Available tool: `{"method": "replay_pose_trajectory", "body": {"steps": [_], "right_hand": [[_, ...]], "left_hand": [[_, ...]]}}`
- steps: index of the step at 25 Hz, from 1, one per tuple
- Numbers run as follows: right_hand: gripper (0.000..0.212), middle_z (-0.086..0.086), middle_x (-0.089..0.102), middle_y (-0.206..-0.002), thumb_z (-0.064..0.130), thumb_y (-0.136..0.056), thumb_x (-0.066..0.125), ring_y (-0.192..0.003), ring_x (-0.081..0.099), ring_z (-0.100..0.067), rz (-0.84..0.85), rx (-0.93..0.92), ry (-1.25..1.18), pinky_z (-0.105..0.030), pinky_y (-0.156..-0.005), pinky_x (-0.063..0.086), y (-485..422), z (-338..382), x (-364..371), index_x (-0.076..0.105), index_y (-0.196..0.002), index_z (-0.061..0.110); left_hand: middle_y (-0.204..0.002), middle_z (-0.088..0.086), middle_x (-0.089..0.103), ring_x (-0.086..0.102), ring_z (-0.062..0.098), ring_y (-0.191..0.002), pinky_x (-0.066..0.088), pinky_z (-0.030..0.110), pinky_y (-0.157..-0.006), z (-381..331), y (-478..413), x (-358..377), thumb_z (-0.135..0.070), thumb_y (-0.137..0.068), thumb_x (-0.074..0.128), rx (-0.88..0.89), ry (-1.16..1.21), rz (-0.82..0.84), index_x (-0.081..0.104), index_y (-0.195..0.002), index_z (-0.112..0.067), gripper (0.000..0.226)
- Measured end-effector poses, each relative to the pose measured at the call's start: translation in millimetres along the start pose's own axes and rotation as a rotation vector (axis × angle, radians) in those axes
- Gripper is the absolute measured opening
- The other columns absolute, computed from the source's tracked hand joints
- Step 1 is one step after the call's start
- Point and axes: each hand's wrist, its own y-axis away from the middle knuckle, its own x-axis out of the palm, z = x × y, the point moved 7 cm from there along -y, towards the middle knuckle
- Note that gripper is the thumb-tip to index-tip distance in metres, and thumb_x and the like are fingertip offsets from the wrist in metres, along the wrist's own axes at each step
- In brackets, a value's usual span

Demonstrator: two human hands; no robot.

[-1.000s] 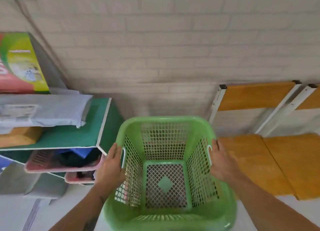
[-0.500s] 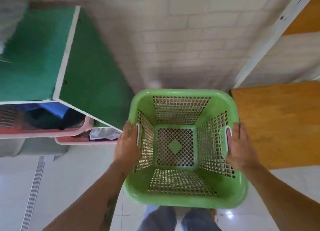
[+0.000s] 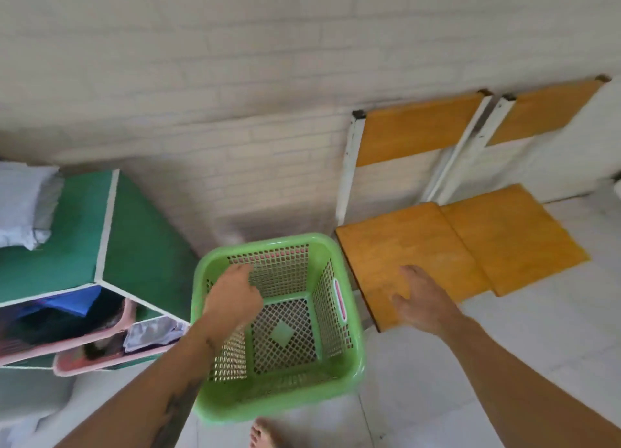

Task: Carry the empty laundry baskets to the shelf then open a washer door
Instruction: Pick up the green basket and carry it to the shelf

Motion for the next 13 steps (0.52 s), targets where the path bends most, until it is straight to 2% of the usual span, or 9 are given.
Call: {"method": "replay_pose_trajectory", "body": {"steps": [2,6,10,13], "right_hand": [[0.071,-0.006,0.020,-0.162,0.031,-0.093,0.055,-0.146,0.028,-0.024,-0.049,0.032,-0.017,-0.034,-0.117,0.028,31,-35,-44,0.025,-0.152,0.009],[0.061,-0.010,0.035,-0.154,0.031,-0.091,0.056,-0.139,0.037,-0.027,-0.196,0.077,-0.102,-0.033,-0.111,0.031,88,-129,-122,0.038,-0.145,0.010],[0.071,-0.004,0.025,-0.160,0.041,-0.091,0.052,-0.144,0.030,-0.024,-0.280,0.129,-0.126,-0.040,-0.115,0.031,148,-247,-183,0.028,-0.152,0.013],[0.072,-0.005,0.024,-0.160,0.043,-0.091,0.051,-0.144,0.030,-0.025,-0.385,0.211,-0.119,-0.039,-0.115,0.031,202,-348,-228,0.026,-0.152,0.013]], "left_hand": [[-0.139,0.010,0.052,0.051,0.028,-0.124,0.041,0.041,-0.106,-64,7,-18,-0.013,-0.083,0.049,0.095,-0.025,-0.020,0.051,-0.133,-0.011,0.051],[-0.135,0.008,0.054,0.052,0.029,-0.121,0.043,0.037,-0.098,-204,31,-16,-0.020,-0.083,0.047,0.286,-0.111,-0.001,0.053,-0.131,-0.015,0.049],[-0.141,0.006,0.047,0.048,0.028,-0.125,0.043,0.038,-0.098,-354,75,19,-0.021,-0.087,0.044,0.444,-0.153,0.018,0.047,-0.137,-0.016,0.050],[-0.140,0.006,0.048,0.049,0.027,-0.122,0.046,0.038,-0.094,-476,117,62,-0.020,-0.089,0.043,0.580,-0.152,0.028,0.047,-0.136,-0.018,0.048]]}}
